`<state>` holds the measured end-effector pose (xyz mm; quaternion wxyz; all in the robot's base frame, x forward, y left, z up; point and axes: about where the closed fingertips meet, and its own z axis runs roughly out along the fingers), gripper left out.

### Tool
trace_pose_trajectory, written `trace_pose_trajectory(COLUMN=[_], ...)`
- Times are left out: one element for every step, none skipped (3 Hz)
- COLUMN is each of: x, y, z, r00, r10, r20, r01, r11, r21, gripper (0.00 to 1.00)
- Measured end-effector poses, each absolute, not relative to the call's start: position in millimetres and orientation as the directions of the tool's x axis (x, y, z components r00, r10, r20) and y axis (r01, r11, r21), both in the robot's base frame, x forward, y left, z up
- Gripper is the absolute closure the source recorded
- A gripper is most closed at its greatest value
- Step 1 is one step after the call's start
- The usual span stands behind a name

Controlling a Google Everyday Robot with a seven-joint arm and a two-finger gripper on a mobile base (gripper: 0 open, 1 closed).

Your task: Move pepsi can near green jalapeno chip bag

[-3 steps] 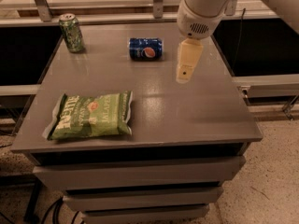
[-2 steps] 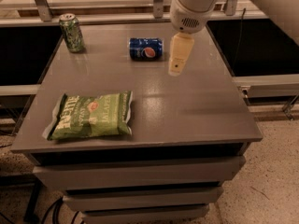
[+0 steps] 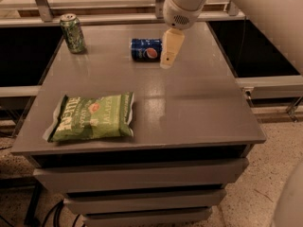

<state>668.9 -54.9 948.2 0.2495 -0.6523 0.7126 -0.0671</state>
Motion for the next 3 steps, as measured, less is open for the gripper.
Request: trace_pose_trajectory(x=[692, 709, 720], y=[-39, -28, -18], z=[930, 912, 894], r00=[0.005, 0.028, 0.042], r10=[-0.952, -0.94, -0.928], r20=[-0.307, -0.34, -0.37], r01=[-0.905, -0.917, -0.93], r11=[0.127, 0.111, 0.099], r21=[-0.407, -0.384, -0.354], gripper=[0.0, 0.0, 0.0])
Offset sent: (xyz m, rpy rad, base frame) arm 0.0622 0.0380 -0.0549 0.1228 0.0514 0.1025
